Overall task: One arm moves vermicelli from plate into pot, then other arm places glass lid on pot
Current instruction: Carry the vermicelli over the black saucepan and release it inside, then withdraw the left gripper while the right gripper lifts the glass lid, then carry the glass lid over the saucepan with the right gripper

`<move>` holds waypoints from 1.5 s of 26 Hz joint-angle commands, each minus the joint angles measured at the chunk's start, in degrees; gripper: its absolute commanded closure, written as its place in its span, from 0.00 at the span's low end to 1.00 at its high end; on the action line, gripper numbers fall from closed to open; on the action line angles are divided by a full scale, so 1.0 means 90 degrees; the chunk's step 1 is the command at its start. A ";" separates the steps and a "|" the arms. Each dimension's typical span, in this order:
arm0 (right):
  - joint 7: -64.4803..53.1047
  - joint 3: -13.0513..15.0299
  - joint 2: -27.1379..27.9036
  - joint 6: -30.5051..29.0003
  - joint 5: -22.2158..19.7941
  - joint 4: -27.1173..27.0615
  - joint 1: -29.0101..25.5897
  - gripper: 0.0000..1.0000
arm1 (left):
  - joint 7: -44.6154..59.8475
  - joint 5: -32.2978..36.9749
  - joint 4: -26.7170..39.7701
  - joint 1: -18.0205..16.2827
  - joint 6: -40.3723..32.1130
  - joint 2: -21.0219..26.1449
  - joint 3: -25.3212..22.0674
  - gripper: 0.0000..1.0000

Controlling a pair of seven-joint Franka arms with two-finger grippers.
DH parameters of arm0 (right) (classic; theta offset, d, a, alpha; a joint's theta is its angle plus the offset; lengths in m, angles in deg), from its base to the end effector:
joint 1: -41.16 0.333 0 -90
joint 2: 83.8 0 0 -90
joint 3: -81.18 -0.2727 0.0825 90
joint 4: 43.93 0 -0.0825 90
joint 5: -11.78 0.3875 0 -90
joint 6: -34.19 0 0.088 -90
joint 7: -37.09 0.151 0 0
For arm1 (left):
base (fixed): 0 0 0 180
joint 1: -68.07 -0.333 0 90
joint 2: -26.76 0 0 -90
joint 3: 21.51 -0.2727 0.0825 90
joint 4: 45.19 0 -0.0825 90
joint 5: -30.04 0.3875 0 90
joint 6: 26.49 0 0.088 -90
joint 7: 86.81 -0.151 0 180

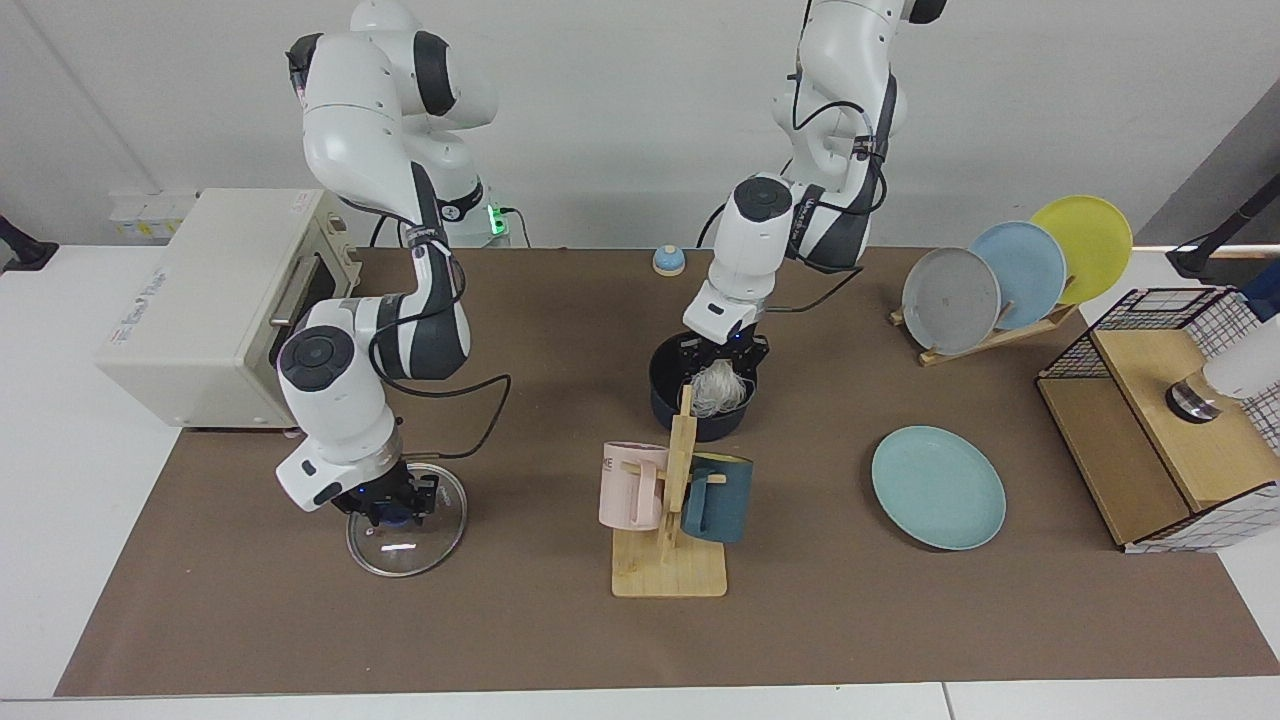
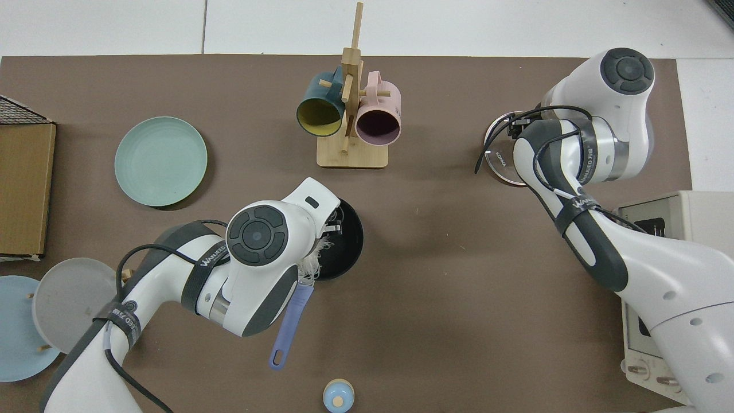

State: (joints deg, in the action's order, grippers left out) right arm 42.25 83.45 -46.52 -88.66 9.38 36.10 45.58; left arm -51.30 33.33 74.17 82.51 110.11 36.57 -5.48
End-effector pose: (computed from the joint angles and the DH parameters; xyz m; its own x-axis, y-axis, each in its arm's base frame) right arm 0.7147 0.0274 0.2542 0.9947 -0.0195 0.1010 -0.0249 -0.9983 0.0523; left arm 0.5072 -0.2964 0.2724 0.9921 0.0602 0.1099 0.0513 -0.9954 0.0813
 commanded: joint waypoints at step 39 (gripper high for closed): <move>0.2960 -0.0037 -0.3371 0.2391 -0.0066 0.1383 0.2408 1.00 | -0.3652 0.0064 -0.1680 -0.2659 -0.2405 -0.0601 -0.0141 0.00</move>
State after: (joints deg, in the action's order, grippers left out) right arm 62.67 82.78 -77.76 -64.80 9.43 49.09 62.50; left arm -83.87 33.47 59.49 58.62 91.43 32.85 -6.55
